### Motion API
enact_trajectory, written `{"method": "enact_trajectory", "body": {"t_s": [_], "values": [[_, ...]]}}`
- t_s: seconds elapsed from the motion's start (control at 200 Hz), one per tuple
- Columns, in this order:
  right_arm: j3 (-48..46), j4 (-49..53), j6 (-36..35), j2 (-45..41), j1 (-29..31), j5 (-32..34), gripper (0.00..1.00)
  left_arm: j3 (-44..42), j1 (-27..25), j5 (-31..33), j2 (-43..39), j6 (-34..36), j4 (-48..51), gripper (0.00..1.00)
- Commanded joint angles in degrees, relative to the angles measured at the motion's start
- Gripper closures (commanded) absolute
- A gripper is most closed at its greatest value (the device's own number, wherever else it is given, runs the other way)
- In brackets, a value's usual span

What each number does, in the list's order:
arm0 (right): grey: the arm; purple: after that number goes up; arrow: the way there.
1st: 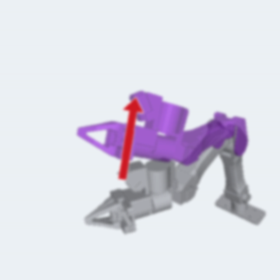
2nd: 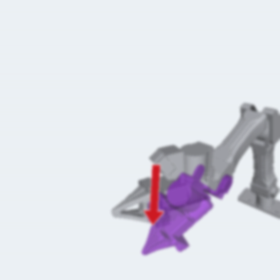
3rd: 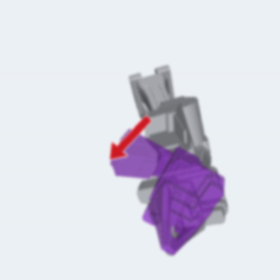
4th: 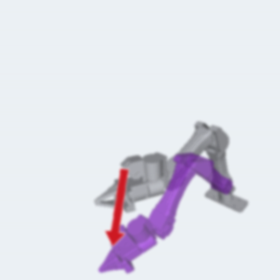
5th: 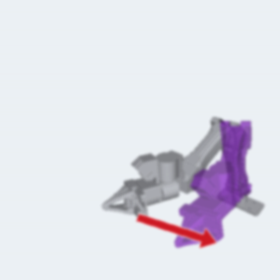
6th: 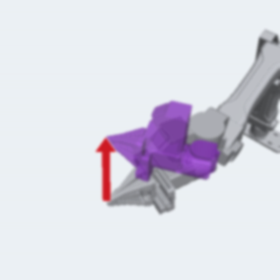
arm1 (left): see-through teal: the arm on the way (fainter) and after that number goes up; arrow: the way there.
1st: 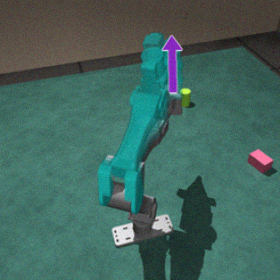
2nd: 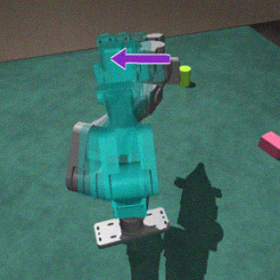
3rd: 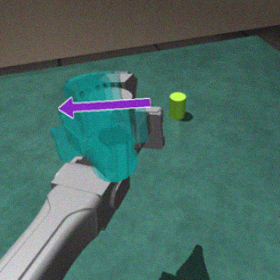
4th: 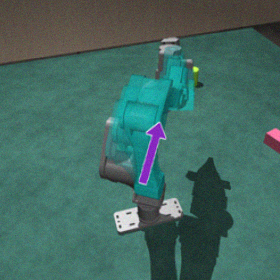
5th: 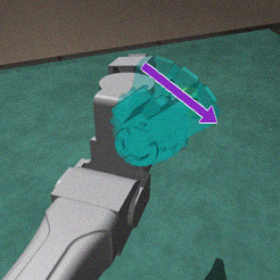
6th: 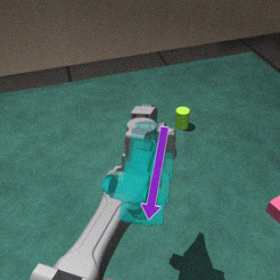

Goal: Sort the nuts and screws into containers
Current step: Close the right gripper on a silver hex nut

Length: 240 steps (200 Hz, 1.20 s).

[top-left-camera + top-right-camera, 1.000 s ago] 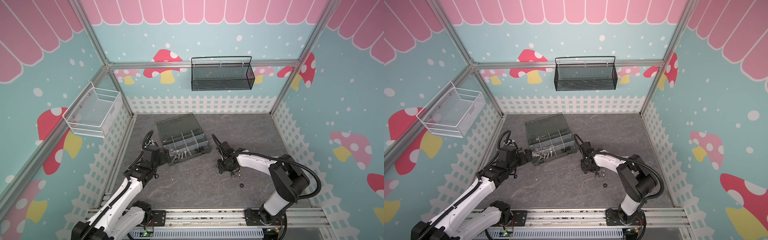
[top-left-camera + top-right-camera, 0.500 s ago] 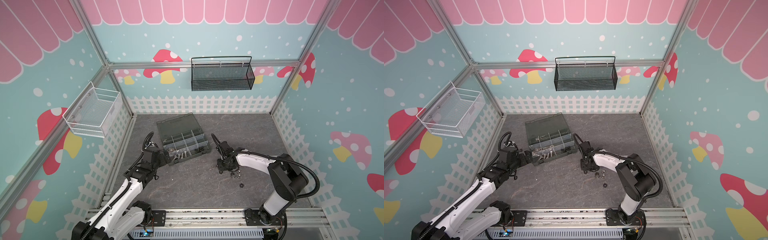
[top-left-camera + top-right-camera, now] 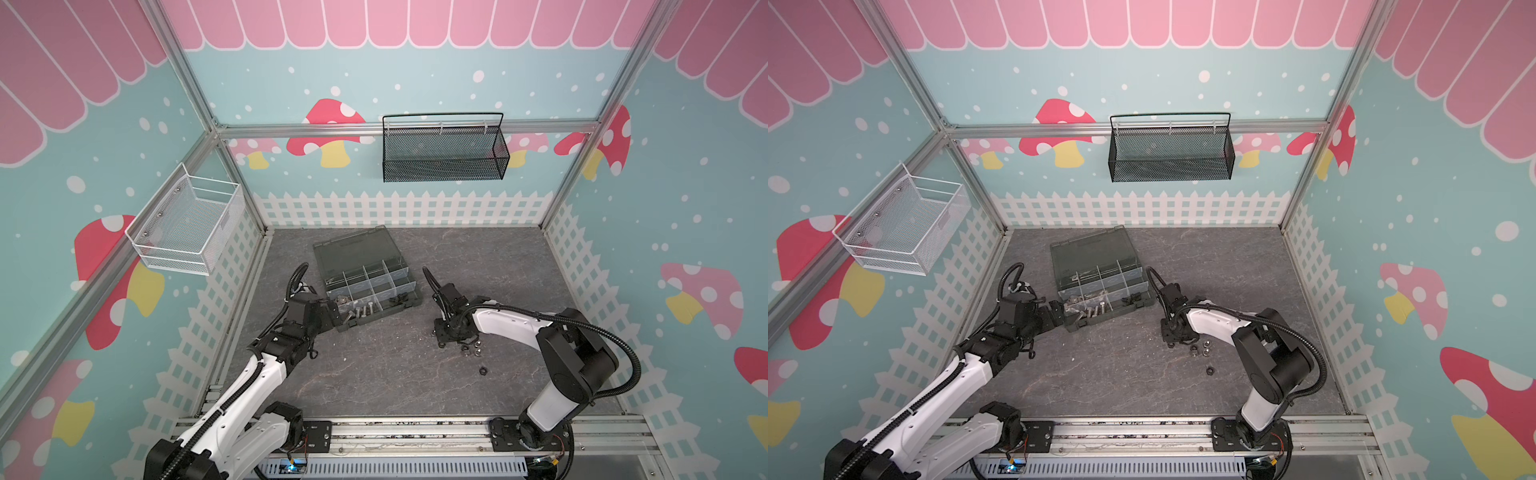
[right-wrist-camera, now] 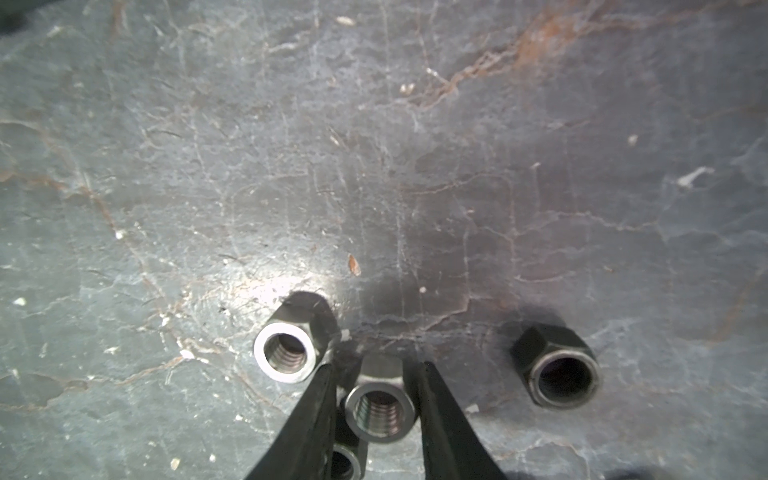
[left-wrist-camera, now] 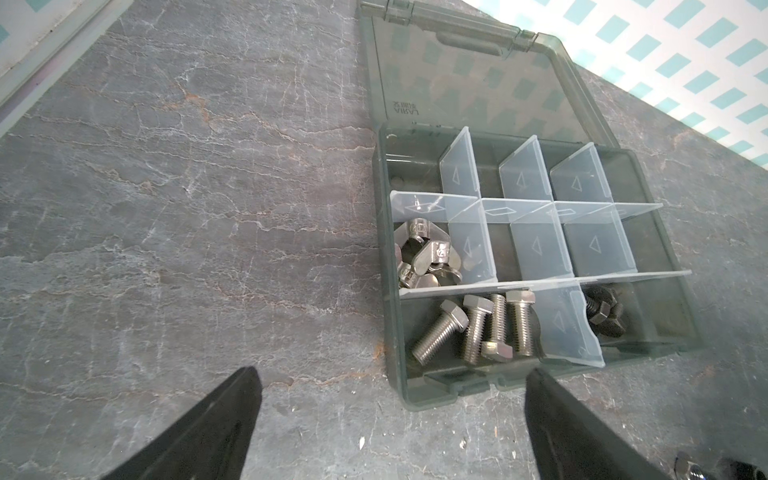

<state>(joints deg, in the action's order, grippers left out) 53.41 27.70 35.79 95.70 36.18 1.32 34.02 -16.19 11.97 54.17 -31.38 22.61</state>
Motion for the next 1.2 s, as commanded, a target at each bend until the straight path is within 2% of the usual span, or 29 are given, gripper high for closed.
{"method": "enact_trajectory", "body": {"t_s": [0.0, 0.165, 0.265, 0.395, 0.76, 1.101, 1.196], "values": [[-2.15, 4.12, -0.63, 1.11, 1.34, -2.73, 0.64, 1.75, 0.28, 0.25, 0.62, -1.19, -0.33, 0.00], [-2.34, 4.29, -0.83, 1.10, 1.69, -3.42, 0.64, 1.62, 0.28, 0.86, 1.37, -1.43, -0.54, 0.00], [-2.59, 4.53, -0.84, 0.95, 1.95, -3.37, 0.57, 1.83, 0.30, 0.21, 1.76, -1.74, -0.52, 0.00], [-2.78, 4.29, -0.91, 1.57, 1.96, -2.88, 0.57, 1.98, 0.30, -0.09, 1.52, -2.11, -0.55, 0.00], [-1.33, 4.66, -1.15, 4.81, 2.76, 0.50, 0.67, 2.01, 0.28, -0.41, 0.45, -2.29, -0.11, 0.00], [-1.41, 4.77, -0.14, 2.16, 2.93, 2.44, 0.87, 2.01, 0.28, -0.80, 0.23, -1.98, 0.22, 0.00], [-1.27, 4.91, 0.42, 0.72, 2.93, 3.44, 0.89, 2.01, 0.28, -0.67, 0.10, -1.85, 0.24, 0.01]]}}
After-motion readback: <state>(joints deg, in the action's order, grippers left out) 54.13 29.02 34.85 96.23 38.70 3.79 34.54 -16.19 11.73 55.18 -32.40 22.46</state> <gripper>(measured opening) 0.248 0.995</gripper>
